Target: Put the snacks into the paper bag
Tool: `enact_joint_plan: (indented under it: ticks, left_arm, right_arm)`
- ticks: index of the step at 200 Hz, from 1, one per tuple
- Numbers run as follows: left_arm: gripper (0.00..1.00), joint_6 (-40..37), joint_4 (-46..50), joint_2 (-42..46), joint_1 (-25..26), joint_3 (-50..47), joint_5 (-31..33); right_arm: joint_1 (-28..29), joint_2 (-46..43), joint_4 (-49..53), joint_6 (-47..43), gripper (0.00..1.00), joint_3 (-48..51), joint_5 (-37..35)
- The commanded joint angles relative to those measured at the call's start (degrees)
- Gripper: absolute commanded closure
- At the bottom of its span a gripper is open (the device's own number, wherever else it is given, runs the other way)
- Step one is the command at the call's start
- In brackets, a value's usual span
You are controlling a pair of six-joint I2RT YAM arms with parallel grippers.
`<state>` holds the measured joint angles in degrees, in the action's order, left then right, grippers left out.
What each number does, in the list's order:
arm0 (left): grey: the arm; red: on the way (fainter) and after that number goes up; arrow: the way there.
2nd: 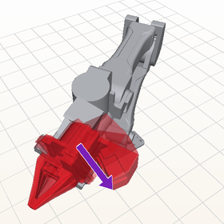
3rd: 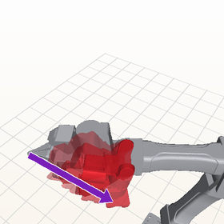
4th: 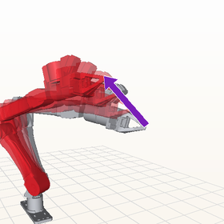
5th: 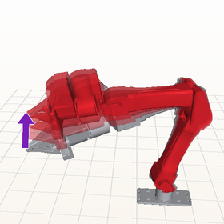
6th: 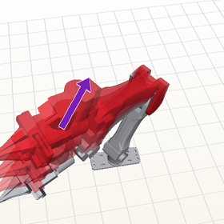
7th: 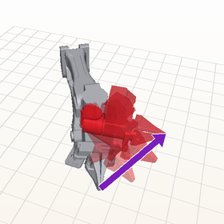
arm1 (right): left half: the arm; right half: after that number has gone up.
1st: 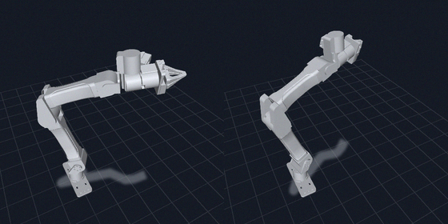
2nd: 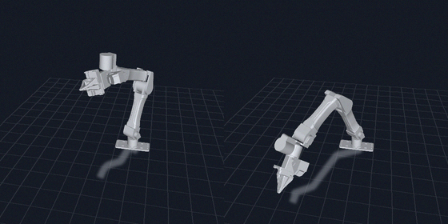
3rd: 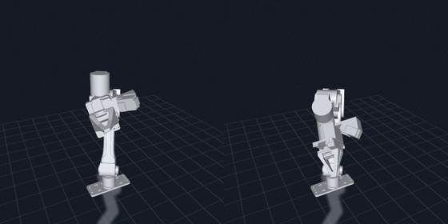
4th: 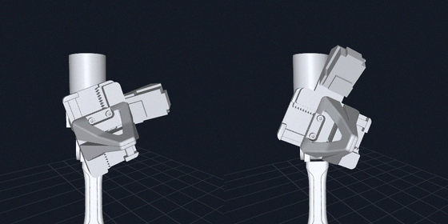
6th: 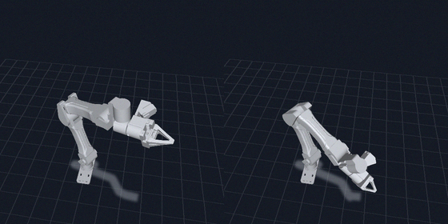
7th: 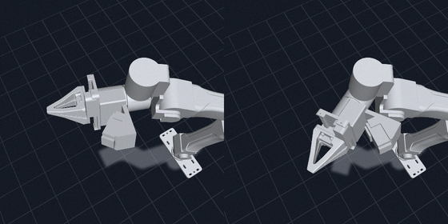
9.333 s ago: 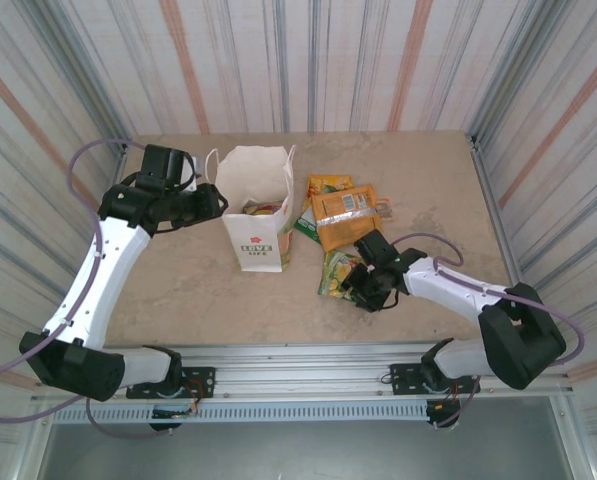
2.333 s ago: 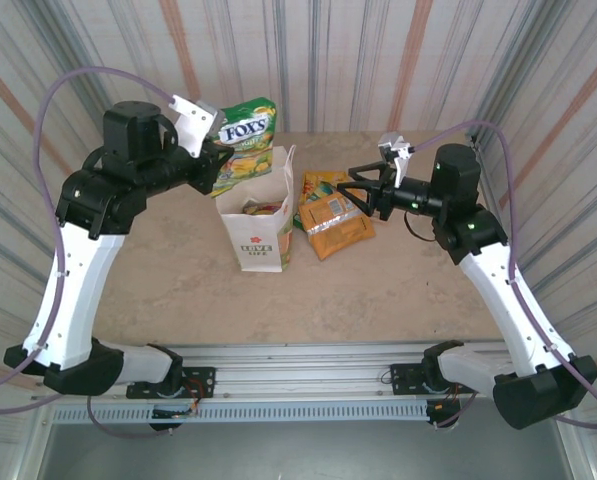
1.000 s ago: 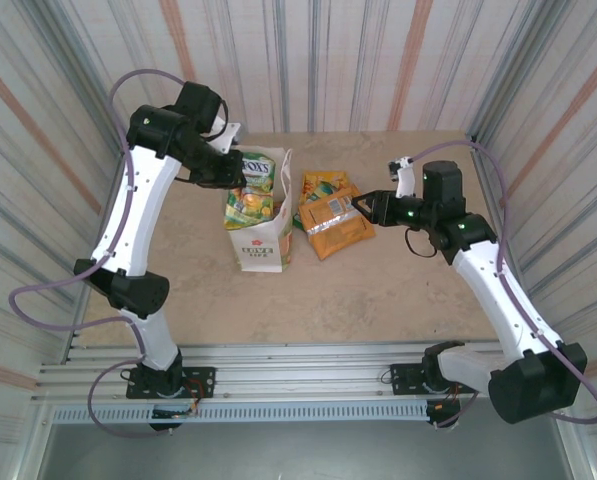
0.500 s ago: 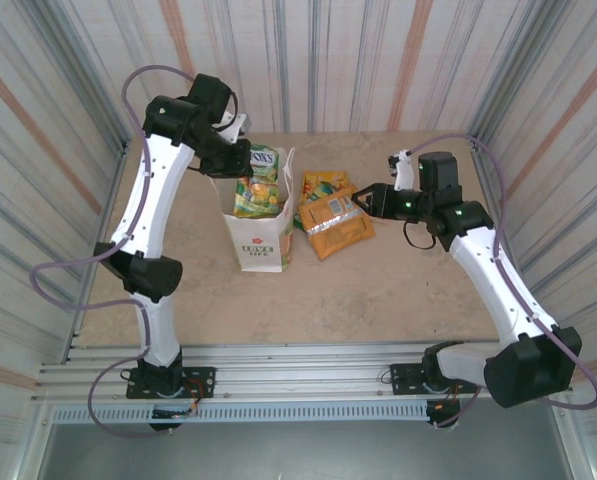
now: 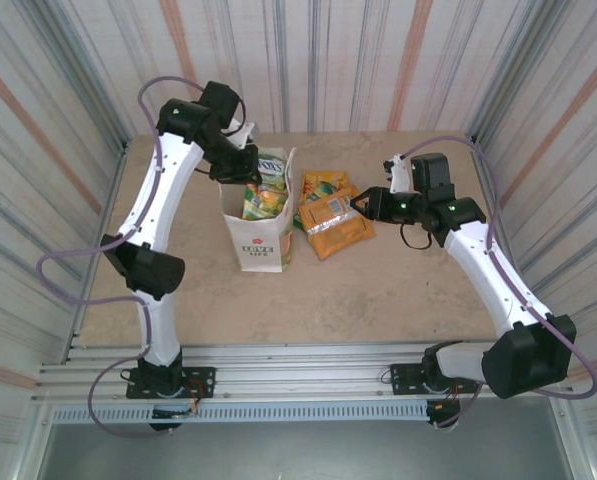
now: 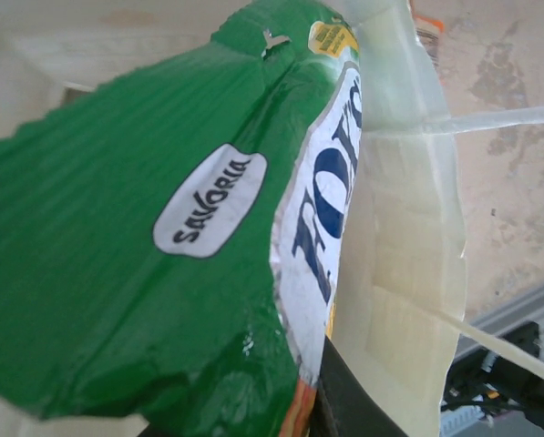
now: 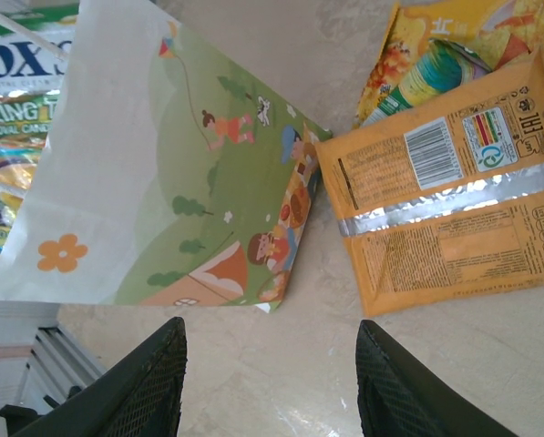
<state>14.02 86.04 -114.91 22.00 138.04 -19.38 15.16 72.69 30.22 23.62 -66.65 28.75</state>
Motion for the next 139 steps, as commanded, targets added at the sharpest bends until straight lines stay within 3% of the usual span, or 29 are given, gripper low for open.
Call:
enact_joint_plan:
  ticks: [1, 24, 41, 63, 97, 139]
  left_arm:
    - [0.93, 0.23, -3.22, -0.75, 0.85, -1.19, -6.10]
    - [0.84, -0.46, -2.06, -0.93, 0.94, -1.22, -2.24]
    - [0.80, -0.90, 1.29, -0.93, 0.94, 0.12, 8.90]
    - [0.52, -1.78, 3.79, -0.09, 0.30, 0.70, 17.95]
    - [0.48, -2.59, 2.36, 3.09, -0.03, 0.57, 20.17]
    - [0.47, -2.70, -5.70, 10.37, 0.50, -3.61, 13.88]
  right_arm:
    - [0.49, 0.17, 1.96, 0.51, 0.49, -1.15, -0.85]
    - [0.57, 0.30, 1.69, 0.47, 0.49, -0.99, -0.42]
    - [0.57, 0.35, 1.79, 0.39, 0.52, -0.83, -0.26]
    - [0.56, 0.72, 2.47, 0.11, 0.53, -0.96, -0.12]
    - [0.75, 1.08, 3.01, 0.11, 0.52, -1.37, -0.43]
    - [0.99, 0.75, 2.65, 0.55, 0.51, -1.46, -0.23]
